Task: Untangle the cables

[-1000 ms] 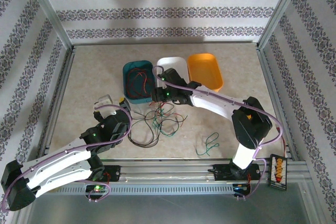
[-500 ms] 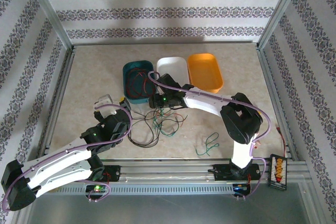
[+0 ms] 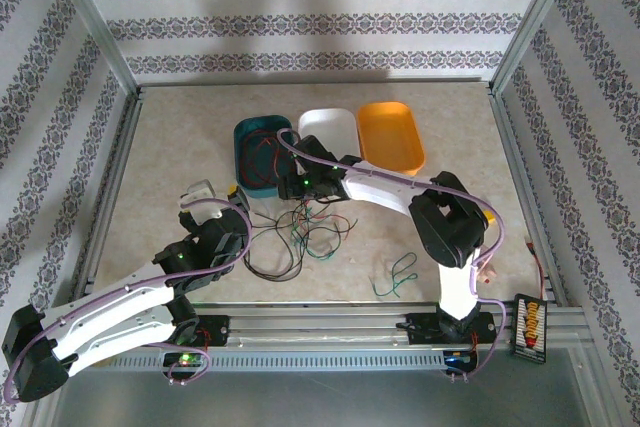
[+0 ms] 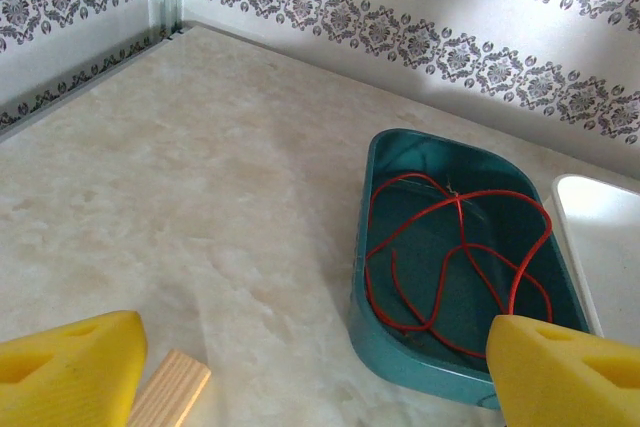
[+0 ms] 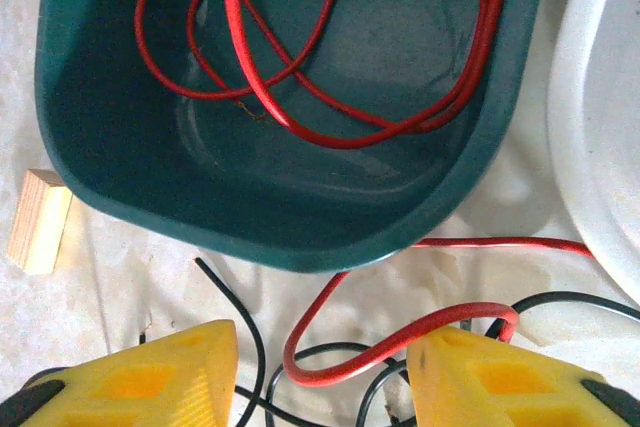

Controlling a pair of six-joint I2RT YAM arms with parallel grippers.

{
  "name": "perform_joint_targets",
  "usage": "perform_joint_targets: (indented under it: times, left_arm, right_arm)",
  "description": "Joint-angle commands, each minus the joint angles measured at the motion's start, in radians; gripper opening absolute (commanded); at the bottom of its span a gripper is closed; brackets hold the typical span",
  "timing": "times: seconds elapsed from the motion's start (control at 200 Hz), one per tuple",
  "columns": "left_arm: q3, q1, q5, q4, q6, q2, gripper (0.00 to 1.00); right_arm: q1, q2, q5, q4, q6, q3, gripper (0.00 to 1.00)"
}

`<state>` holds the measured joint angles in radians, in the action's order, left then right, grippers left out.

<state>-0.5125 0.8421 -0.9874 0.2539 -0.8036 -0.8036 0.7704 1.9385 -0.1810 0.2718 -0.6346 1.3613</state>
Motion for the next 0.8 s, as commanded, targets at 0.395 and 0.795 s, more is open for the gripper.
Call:
perform_joint_targets:
  times: [0.395, 0.795]
  left_arm:
    - [0.043, -0.017, 0.157, -0.268, 0.248, -0.001, 0.89]
    - [-0.021, -0.014, 0.647, -0.573, 0.435, -0.254, 0.92]
  right_arm:
    - [-0.031, -0.162, -0.018, -0.086, -0.015, -0.119, 0.01]
    - [-0.188, -0.505, -0.337, -0.148, -0.039, -0.290, 0.03]
